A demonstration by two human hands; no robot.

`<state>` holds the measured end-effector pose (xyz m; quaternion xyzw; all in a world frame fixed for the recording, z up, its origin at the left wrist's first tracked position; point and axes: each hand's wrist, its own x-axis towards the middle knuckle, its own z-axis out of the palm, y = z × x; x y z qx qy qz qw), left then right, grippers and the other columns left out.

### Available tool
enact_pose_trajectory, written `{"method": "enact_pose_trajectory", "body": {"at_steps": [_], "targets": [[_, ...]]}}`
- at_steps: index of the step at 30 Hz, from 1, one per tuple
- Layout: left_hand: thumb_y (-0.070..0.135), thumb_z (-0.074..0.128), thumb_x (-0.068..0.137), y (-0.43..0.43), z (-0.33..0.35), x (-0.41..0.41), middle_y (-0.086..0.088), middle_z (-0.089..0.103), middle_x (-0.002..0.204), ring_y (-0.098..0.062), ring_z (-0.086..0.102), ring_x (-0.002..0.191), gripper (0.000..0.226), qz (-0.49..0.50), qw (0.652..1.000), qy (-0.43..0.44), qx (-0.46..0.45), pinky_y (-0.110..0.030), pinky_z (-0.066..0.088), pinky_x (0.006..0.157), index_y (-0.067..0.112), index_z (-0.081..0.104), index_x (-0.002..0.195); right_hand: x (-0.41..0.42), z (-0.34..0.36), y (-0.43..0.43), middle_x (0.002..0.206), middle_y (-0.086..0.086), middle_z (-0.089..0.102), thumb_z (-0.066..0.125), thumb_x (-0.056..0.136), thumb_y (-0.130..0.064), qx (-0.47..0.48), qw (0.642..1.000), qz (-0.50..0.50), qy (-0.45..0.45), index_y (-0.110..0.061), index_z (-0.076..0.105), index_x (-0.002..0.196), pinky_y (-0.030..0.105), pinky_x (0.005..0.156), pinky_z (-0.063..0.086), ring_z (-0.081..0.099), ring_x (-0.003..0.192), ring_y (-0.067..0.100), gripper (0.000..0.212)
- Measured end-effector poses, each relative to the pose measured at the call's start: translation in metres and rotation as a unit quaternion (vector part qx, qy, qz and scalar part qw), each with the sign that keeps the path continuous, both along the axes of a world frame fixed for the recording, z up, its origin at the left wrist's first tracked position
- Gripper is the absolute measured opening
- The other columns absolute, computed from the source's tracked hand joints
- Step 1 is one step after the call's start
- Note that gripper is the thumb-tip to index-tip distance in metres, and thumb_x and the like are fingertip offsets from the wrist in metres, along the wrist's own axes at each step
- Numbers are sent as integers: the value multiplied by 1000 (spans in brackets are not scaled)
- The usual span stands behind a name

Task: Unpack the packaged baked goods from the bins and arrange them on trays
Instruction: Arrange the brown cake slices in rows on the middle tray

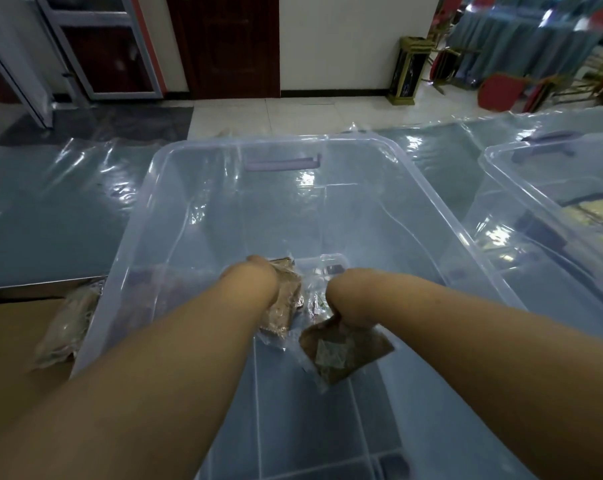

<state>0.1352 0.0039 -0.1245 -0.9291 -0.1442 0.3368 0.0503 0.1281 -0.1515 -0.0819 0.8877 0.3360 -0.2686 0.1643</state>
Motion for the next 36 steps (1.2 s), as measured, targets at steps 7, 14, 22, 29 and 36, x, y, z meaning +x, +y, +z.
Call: {"method": "enact_pose_trajectory", "body": {"at_steps": [7, 14, 22, 29, 36], "targets": [[45, 75, 72, 13, -4, 11, -10, 24, 144, -37, 28, 131, 96, 4, 992, -85, -93, -46, 37, 104, 12, 21, 144, 32, -30, 0, 137, 14, 36, 68, 83, -24, 40, 995, -91, 4, -15, 41, 134, 49, 98, 36, 34, 125, 35, 58], [42, 83, 62, 23, -11, 28, -6, 40, 138, -30, 47, 120, 91, -4, 987, -52, -151, -40, 44, 97, 18, 35, 135, 38, -61, 0, 140, 15, 43, 74, 77, -26, 81, 973, -188, 104, -15, 33, 138, 46, 101, 40, 45, 125, 35, 74], [60, 84, 46, 24, -2, 24, -8, 34, 141, -34, 34, 128, 112, -8, 999, 25, -32, -43, 39, 103, 22, 35, 139, 35, -47, 6, 84, 2, 53, 87, 53, -48, 23, 974, -176, 139, -9, 64, 102, 35, 73, 48, 53, 77, 26, 67], [37, 85, 59, 24, 30, 14, -6, 63, 109, -27, 62, 92, 60, -12, 995, -2, -97, -35, 52, 82, 11, 62, 108, 32, -15, 4, 120, 6, 59, 87, 56, -39, 59, 980, -148, 117, -13, 55, 122, 44, 84, 53, 58, 99, 29, 77], [24, 69, 78, 25, 77, -24, -11, 62, 105, -28, 58, 82, 34, 9, 988, -87, -124, -23, 39, 49, 9, 62, 107, 12, 33, -4, 120, 7, 57, 84, 64, -31, 106, 983, -137, 55, -14, 52, 121, 31, 70, 44, 56, 101, 27, 68]]}}
